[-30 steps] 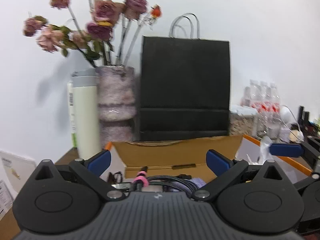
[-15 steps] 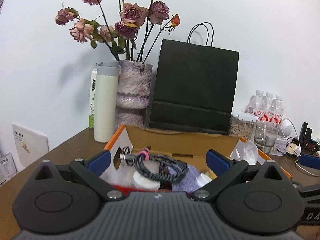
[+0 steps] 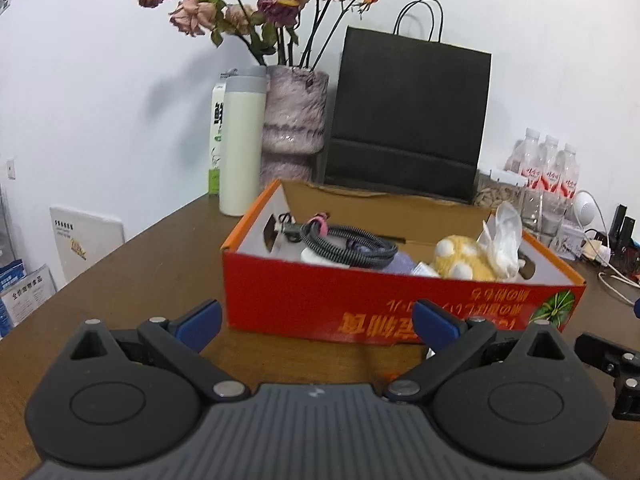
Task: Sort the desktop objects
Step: 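Move both grippers back to the caps on the table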
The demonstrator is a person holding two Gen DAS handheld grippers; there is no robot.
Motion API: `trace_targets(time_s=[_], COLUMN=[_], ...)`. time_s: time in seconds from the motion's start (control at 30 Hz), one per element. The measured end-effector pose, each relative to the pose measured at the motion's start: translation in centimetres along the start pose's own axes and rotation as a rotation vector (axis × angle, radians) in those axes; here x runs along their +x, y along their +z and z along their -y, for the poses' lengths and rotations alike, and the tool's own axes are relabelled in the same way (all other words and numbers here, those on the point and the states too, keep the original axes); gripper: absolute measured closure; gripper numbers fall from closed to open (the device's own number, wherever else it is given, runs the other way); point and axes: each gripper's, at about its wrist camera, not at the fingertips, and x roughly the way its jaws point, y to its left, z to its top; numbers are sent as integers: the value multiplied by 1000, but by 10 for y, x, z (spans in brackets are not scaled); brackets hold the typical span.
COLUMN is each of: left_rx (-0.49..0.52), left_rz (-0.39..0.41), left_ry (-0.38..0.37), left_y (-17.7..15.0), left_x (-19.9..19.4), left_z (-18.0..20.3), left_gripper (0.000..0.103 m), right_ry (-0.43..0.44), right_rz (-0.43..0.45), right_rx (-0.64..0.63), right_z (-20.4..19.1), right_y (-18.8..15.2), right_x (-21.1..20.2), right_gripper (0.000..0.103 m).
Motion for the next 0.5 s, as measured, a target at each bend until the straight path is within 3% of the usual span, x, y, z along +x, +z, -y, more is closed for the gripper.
trace_targets(time_s=[0.17, 0.5], left_rx=[11, 18], left_rz=[-24, -80], left_ry=[8, -16], left_y=[-4, -2], left_x=[-1, 7], left_z=[-4, -19], left_gripper=[0, 0], right_ry=[-13, -86], right_rz=[-35, -189], right_rx=[1, 57], right_z=[7, 45], right_y=[-6, -15], right_x=[-1, 28], right_gripper=[0, 3])
